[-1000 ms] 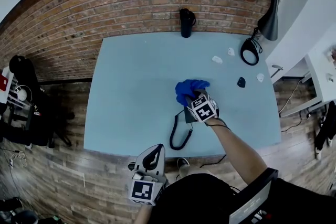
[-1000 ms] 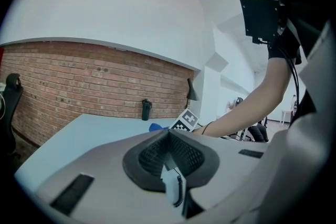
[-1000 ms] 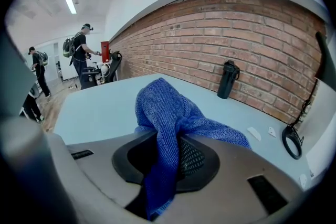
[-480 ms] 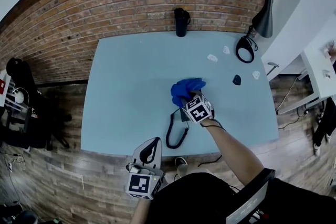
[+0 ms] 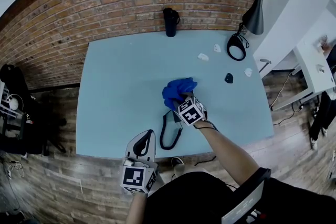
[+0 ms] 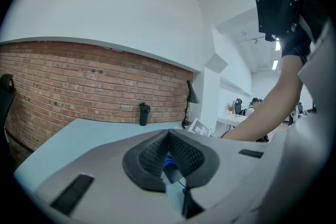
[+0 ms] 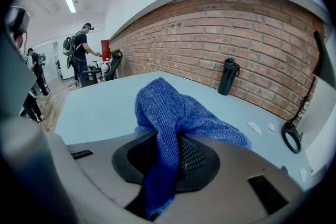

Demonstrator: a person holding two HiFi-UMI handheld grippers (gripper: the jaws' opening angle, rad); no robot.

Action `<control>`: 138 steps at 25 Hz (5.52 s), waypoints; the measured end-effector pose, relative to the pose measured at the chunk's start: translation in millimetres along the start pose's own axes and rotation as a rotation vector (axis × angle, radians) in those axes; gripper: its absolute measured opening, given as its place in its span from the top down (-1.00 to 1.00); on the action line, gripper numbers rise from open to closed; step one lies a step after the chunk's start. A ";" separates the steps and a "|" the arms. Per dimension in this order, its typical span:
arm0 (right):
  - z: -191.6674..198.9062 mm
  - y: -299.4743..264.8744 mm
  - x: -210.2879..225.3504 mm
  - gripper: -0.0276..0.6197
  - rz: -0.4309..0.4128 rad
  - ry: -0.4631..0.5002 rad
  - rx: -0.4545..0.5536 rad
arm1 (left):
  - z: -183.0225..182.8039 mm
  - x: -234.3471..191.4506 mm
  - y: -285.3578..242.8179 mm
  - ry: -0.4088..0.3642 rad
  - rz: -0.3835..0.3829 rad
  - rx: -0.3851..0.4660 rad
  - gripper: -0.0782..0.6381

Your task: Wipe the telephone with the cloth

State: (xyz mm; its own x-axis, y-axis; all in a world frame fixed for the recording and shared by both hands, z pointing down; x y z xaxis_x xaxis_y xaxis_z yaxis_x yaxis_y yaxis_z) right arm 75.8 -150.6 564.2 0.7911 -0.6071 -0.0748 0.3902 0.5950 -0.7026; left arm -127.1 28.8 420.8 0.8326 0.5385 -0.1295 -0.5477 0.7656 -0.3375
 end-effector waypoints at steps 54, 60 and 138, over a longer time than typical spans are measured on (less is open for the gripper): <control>73.3 23.9 -52.2 0.64 -0.022 0.009 -0.033 | 27.5 15.6 7.2 0.010 -0.002 -0.010 0.73; 86.8 27.1 -60.4 0.64 -0.038 0.014 -0.052 | 30.3 14.4 5.6 0.017 -0.004 -0.017 0.73; 2.2 -1.6 26.8 0.64 -0.001 -0.038 0.069 | 48.8 -7.7 23.4 0.058 -0.038 -0.090 0.73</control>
State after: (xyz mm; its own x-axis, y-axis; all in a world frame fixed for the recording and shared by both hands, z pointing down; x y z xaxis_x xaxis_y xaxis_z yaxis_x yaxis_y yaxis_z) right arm 97.4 -166.7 564.8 0.8077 -0.5878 -0.0467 0.4210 0.6302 -0.6524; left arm -150.4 59.7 459.4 0.8576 0.4860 -0.1682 -0.5080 0.7492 -0.4250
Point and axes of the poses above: the fingertips, and each gripper's own axes: y backward along the fingers, x to its right, z out of its underside, the point moved 10 cm from there along y, backward along the fingers, and after that the axes turned 6 degrees about -x, right-handed, at the moved point
